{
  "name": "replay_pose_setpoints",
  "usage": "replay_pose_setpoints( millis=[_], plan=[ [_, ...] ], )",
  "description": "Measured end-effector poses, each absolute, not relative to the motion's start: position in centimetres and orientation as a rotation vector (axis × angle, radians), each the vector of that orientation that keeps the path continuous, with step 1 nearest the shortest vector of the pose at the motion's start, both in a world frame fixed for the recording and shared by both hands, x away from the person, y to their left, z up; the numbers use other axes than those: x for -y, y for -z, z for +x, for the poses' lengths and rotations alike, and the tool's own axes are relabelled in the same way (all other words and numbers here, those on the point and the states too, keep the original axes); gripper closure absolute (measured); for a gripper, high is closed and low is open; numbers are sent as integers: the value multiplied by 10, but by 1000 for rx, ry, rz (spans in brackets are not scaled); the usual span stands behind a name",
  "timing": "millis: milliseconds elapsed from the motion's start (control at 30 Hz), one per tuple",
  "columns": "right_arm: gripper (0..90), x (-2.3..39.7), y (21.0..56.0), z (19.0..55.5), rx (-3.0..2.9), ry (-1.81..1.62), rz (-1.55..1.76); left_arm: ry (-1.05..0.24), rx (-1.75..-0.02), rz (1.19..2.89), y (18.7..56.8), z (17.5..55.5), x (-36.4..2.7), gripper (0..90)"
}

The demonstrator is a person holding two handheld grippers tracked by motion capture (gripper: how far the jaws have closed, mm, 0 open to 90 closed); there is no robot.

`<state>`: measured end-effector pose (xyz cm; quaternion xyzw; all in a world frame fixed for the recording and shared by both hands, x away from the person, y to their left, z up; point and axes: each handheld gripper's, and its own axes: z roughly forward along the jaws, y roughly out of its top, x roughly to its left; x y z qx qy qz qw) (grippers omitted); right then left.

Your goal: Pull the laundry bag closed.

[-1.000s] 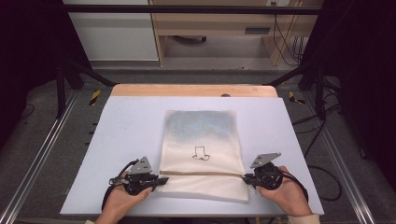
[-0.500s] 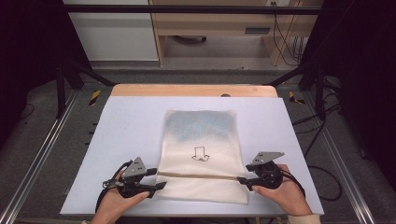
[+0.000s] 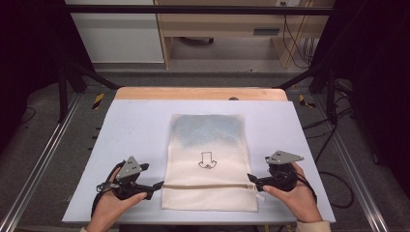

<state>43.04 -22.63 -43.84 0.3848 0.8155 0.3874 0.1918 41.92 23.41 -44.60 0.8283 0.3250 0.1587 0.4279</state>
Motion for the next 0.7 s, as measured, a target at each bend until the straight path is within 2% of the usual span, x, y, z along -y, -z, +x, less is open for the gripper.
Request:
replay_pose_setpoints(
  millis=[400, 700],
  plan=[
    [64, 237, 438, 433, -2192, -1089, 1125, -444, -846, 2072, 446, 426, -242, 80],
    [58, 250, 440, 435, -2133, -1059, 1189, -477, -890, 2070, 447, 434, -251, 80]
  ],
)
